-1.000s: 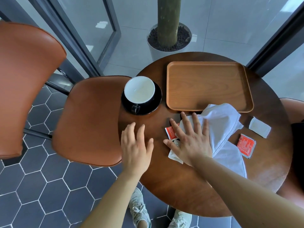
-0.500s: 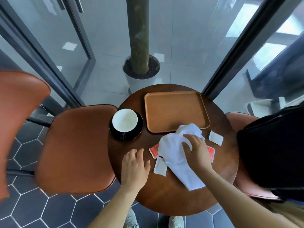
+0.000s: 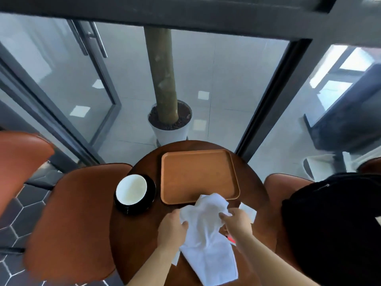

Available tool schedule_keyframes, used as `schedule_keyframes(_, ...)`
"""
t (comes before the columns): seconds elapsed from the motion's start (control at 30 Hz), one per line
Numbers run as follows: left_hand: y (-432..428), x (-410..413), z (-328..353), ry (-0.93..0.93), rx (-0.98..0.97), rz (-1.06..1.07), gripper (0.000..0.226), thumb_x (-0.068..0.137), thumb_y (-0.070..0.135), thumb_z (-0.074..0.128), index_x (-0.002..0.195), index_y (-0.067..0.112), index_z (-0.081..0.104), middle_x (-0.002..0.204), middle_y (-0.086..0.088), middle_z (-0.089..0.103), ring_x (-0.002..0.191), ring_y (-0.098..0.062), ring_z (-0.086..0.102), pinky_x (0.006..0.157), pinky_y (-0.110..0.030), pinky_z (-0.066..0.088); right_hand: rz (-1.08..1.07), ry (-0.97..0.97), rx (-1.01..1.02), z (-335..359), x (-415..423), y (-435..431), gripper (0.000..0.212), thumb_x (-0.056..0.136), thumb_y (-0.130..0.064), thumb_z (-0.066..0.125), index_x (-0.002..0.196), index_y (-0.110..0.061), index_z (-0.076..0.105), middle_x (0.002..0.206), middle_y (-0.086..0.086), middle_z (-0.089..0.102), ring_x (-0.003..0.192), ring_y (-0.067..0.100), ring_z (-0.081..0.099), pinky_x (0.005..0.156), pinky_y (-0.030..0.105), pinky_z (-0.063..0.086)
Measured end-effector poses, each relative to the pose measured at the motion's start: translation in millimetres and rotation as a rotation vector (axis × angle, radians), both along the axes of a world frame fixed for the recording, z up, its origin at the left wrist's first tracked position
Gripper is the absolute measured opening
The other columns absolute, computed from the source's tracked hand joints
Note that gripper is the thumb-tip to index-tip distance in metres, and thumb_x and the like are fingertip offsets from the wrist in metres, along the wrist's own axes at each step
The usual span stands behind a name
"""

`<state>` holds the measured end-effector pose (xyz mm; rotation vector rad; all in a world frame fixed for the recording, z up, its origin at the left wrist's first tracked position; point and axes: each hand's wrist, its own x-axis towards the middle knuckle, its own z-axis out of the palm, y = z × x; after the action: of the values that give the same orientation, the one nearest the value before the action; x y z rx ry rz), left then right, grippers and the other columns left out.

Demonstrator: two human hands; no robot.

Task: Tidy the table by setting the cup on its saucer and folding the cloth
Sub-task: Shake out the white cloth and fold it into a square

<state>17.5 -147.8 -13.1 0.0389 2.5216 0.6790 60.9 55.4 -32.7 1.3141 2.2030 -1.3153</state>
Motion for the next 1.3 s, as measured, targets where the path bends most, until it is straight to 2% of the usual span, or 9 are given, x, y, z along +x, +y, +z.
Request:
schedule_keyframes(0.4, 14.2, 30.9, 9.9, -0.020, -0.081, -0.226, 0.074, 0.087, 0.062, 0.051, 0.152, 0.032, 0.030, 0.153, 0.003, 0.036, 0.143, -0.018, 0.030, 0.113, -0.033, 0.032, -0.140, 0.020, -0.222, 3.3, -16.1, 0.5, 0.019, 0.082, -0.017, 0.067, 0.093, -0.001, 0.063, 0.065, 0.008, 0.047, 0.052, 0.021, 0.040, 0.041, 0.023, 0.036)
schedule_keyframes(0.43, 16.8, 34.1, 16.9, 0.009, -0.045, -0.219, 0.079, 0.083, 0.068, 0.051, 0.150, 0.032, 0.031, 0.149, 0.006, 0.039, 0.141, -0.016, 0.031, 0.112, -0.031, 0.032, -0.130, 0.046, -0.238, 12.1, -16.9, -2.1, 0.021, 0.081, -0.015, 0.067, 0.065, -0.005, 0.056, 0.063, 0.008, 0.042, 0.053, 0.021, 0.039, 0.043, 0.024, 0.036)
schedule_keyframes(0.47, 19.8, 36.8, 25.8, 0.046, 0.007, -0.195, 0.082, 0.077, 0.071, 0.053, 0.148, 0.035, 0.032, 0.145, 0.010, 0.042, 0.138, -0.014, 0.034, 0.109, -0.030, 0.035, -0.111, 0.076, -0.256, 17.9, -17.8, -4.6, 0.033, 0.080, -0.015, 0.067, 0.067, -0.019, 0.038, 0.062, 0.007, 0.041, 0.054, 0.022, 0.040, 0.046, 0.026, 0.038)
schedule_keyframes(0.63, 34.9, 41.4, 70.4, 0.246, 0.296, -0.081, 0.086, 0.076, 0.060, 0.072, 0.147, 0.043, 0.027, 0.140, 0.035, 0.029, 0.134, 0.005, 0.031, 0.106, -0.019, 0.039, 0.089, 0.248, -0.153, 79.6, -13.8, -25.7, 0.016, 0.073, -0.027, 0.073, 0.069, -0.017, 0.061, 0.060, -0.004, 0.063, 0.056, 0.016, 0.064, 0.048, 0.029, 0.047)
schedule_keyframes(0.83, 30.5, 34.6, 111.1, 0.402, 0.298, 0.032, 0.042, 0.096, 0.027, 0.060, 0.135, 0.041, 0.053, 0.120, 0.026, 0.058, 0.112, -0.001, 0.060, 0.086, -0.007, 0.038, 0.103, 0.400, -0.174, 138.0, -13.9, -44.2, 0.021, 0.079, -0.020, 0.073, 0.068, -0.005, 0.064, 0.059, 0.006, 0.060, 0.058, 0.014, 0.051, 0.059, 0.034, 0.041)
schedule_keyframes(0.97, 21.2, 25.5, 127.6, 0.452, 0.304, 0.049, 0.029, 0.096, 0.015, 0.059, 0.120, 0.026, 0.070, 0.111, 0.009, 0.071, 0.104, -0.010, 0.065, 0.090, -0.021, 0.047, 0.171, 0.500, -0.122, 161.8, -11.5, -46.9, 0.016, 0.086, -0.028, 0.071, 0.071, -0.022, 0.070, 0.068, 0.004, 0.066, 0.060, 0.006, 0.055, 0.061, 0.029, 0.045)
schedule_keyframes(1.03, 16.7, 24.9, 135.0, 0.467, 0.332, 0.067, 0.022, 0.094, 0.013, 0.062, 0.110, 0.022, 0.073, 0.105, 0.007, 0.072, 0.098, -0.014, 0.067, 0.087, -0.029, 0.051, 0.224, 0.528, 0.019, 168.8, -7.6, -42.2, 0.009, 0.085, -0.030, 0.071, 0.082, -0.039, 0.070, 0.081, -0.009, 0.067, 0.077, 0.003, 0.061, 0.067, 0.021, 0.046)
schedule_keyframes(1.17, 2.4, 29.2, 147.1, 0.433, 0.399, 0.035, 0.016, 0.091, 0.012, 0.063, 0.099, 0.023, 0.073, 0.096, 0.015, 0.071, 0.088, -0.004, 0.064, 0.080, -0.027, 0.052, 0.428, 0.535, 0.293, 173.5, -2.2, -24.0, 0.052, 0.086, -0.017, 0.073, 0.132, -0.036, 0.058, 0.129, -0.014, 0.045, 0.117, 0.009, 0.042, 0.105, 0.035, 0.039)
schedule_keyframes(1.3, -7.4, 22.1, 160.0, 0.372, 0.426, 0.036, 0.018, 0.093, 0.014, 0.061, 0.100, 0.025, 0.073, 0.096, 0.020, 0.069, 0.093, 0.003, 0.063, 0.080, -0.013, 0.049, 0.637, 0.464, 0.210, 188.6, -10.7, -19.8, 0.020, 0.091, -0.022, 0.069, 0.111, -0.026, 0.073, 0.107, -0.009, 0.073, 0.101, 0.014, 0.067, 0.088, 0.032, 0.053)
